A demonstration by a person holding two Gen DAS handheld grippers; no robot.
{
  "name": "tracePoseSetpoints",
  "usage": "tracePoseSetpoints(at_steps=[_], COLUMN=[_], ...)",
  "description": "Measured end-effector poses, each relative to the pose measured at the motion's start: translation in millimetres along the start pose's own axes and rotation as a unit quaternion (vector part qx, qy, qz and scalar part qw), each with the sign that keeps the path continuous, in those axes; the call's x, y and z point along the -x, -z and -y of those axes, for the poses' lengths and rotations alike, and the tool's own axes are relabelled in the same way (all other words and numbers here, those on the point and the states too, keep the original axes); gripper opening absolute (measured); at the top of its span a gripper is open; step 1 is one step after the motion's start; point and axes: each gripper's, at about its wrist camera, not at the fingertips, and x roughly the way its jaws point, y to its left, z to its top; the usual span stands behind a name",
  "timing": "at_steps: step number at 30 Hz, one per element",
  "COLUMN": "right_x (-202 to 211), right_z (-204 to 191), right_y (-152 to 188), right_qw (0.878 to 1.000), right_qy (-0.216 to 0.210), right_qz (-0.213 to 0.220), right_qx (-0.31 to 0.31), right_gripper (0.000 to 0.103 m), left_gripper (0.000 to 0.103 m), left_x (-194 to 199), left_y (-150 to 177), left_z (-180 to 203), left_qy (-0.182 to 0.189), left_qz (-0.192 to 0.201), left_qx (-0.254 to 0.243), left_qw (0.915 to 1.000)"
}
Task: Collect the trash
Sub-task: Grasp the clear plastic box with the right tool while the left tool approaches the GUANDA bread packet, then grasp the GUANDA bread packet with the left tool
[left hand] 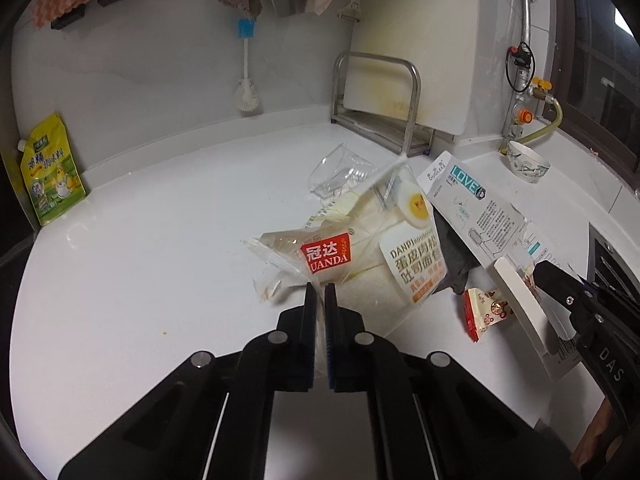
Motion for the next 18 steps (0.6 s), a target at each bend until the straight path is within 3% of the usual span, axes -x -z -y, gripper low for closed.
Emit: tracePoseSetpoints(at_steps=[18], right_x=[43.1], right_z=[-14.6], right_y=[7.9], right_qw=[1.0], right_qy=[0.011], right_qz=[0.014], right_qx=[0.003], right_gripper=[0.009], left_gripper=[0.004], left_x=[59.5], left_y=[5.5], left_z=[-10.2], left_qy=[0.002], left_qz=[0.037], left_qx=[-0.003], left_qw=[0.9993])
